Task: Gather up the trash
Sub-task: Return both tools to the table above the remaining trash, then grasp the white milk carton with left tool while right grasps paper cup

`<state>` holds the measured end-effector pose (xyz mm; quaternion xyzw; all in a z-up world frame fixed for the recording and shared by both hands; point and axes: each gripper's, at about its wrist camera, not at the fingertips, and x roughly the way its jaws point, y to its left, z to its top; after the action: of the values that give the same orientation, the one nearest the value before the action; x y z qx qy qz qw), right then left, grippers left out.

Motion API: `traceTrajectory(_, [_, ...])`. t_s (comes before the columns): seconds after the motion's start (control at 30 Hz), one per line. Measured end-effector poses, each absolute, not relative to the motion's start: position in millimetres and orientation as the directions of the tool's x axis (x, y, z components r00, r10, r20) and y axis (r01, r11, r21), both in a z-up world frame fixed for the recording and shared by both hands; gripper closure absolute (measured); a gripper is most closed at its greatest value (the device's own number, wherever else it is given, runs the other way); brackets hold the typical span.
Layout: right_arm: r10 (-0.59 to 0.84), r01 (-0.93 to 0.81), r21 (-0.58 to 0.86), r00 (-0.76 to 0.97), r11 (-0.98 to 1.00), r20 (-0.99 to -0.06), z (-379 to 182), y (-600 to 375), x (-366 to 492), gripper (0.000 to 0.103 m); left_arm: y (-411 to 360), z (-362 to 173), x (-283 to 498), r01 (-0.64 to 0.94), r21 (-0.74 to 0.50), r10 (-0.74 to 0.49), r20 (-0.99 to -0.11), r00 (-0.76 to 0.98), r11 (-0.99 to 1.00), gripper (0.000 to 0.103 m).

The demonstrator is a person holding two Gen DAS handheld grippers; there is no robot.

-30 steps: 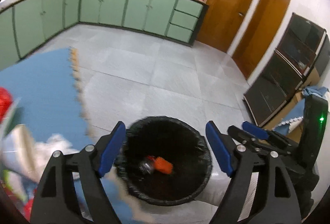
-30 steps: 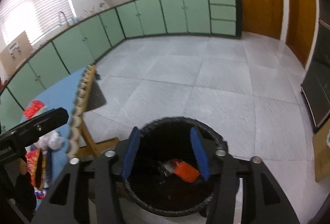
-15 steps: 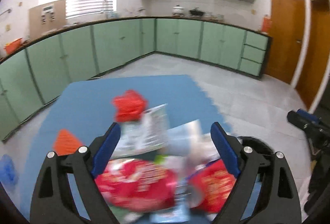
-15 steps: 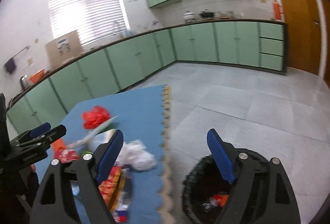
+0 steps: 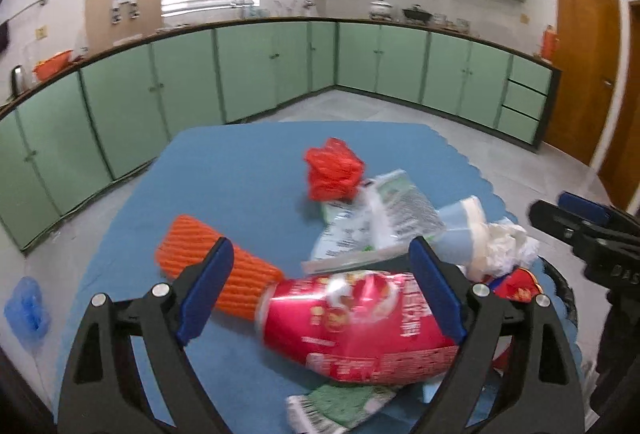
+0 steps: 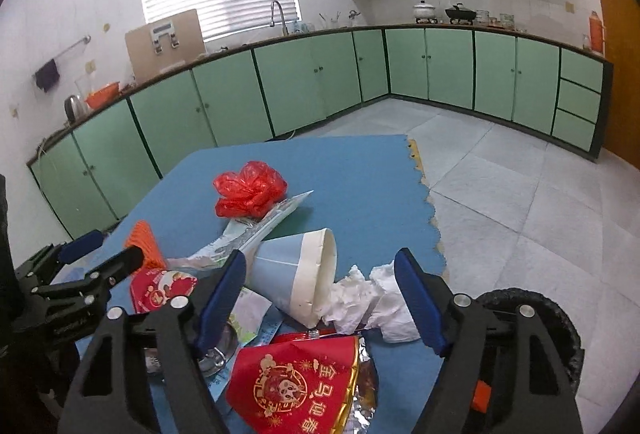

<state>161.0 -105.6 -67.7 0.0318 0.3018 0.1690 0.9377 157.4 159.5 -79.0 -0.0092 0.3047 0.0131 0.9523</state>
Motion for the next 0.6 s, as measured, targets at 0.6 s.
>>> traceTrajectory(0.6, [0.298,-0.248,0.166,0.772,0.955,-0.562,-65,-122,176,0.028,102,-116,210,0.094,0.046,-0.039,-0.671,0.741,0.994,0.017])
